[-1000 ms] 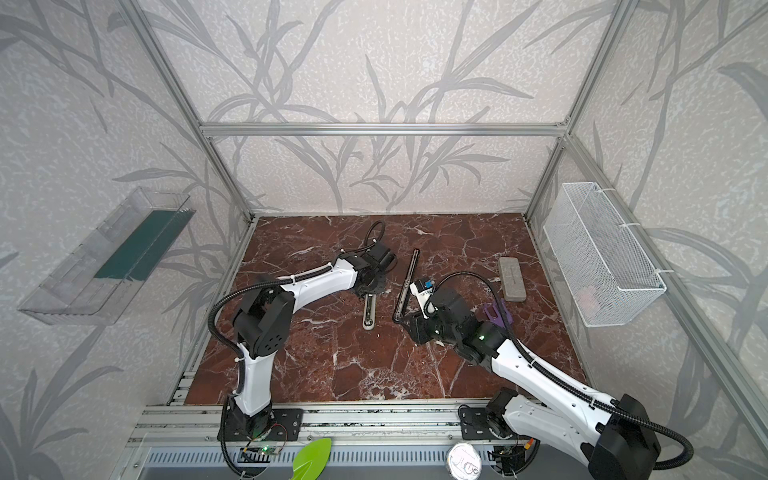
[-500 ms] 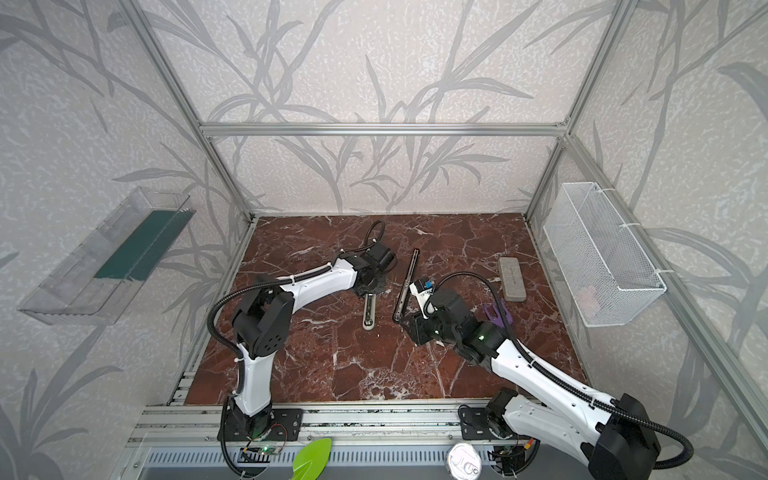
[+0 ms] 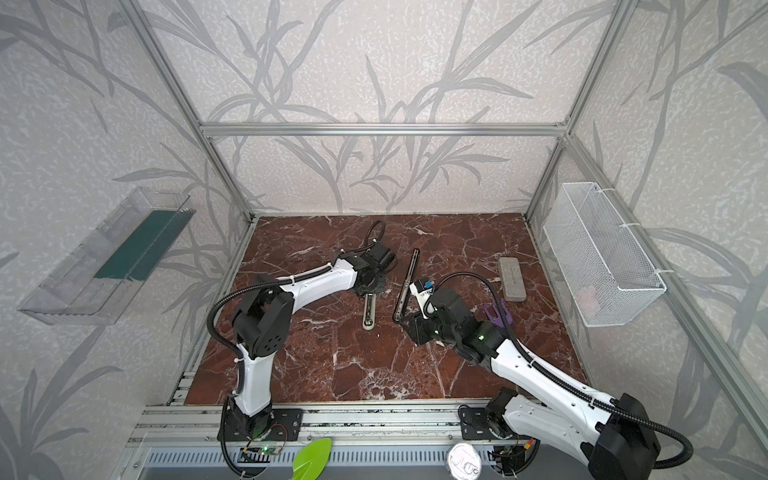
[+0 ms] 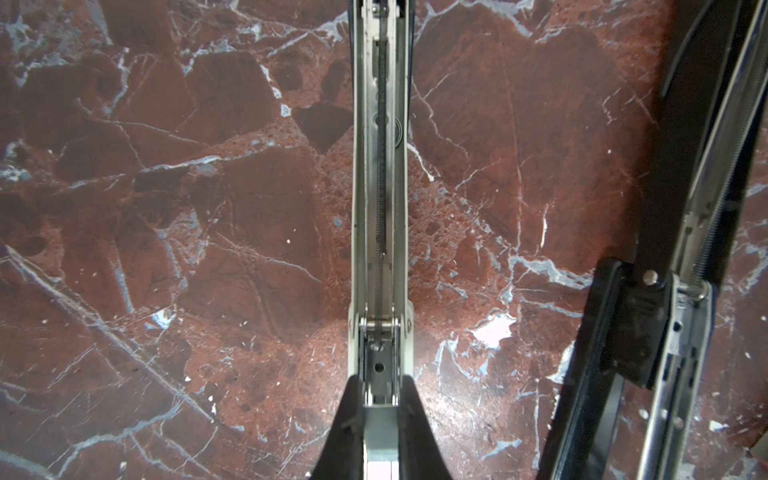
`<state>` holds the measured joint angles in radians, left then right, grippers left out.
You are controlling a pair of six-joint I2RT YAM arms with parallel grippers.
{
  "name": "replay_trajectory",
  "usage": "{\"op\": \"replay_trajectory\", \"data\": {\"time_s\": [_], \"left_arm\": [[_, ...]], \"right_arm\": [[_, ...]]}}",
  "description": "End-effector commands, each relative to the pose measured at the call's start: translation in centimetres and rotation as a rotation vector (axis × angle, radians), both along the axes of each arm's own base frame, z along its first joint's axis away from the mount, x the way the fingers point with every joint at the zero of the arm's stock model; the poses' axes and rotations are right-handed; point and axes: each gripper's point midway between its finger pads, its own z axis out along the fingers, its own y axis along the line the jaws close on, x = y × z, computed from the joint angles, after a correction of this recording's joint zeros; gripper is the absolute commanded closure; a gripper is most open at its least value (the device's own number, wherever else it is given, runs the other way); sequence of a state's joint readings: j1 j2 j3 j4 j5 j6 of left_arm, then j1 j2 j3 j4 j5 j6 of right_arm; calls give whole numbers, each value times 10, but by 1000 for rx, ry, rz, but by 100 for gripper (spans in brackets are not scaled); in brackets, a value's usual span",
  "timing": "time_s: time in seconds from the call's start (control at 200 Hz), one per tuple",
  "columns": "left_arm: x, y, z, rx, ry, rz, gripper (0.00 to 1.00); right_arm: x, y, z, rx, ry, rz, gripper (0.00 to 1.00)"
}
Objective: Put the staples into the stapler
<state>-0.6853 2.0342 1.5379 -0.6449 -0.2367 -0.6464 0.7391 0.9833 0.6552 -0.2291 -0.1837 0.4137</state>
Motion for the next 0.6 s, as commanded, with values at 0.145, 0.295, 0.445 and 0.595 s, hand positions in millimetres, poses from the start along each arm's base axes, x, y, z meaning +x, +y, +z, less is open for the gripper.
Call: {"op": "replay_trajectory", "data": {"time_s": [0.145,0.295,0.445,0.595], "left_arm": [[-2,14,-4,55,0,27,89],[-4,10,-2,34,4,19,89],[-1,11,8,30,-15,17,89],[-1,9,12,12,-35,1,89]], "right_arm": [[0,4,11,11,-24,15,57],[0,5,14,14,-29,17,57],[1,6,16,17,-32,18,57],[1,6,17,19,-33,21,57]]}}
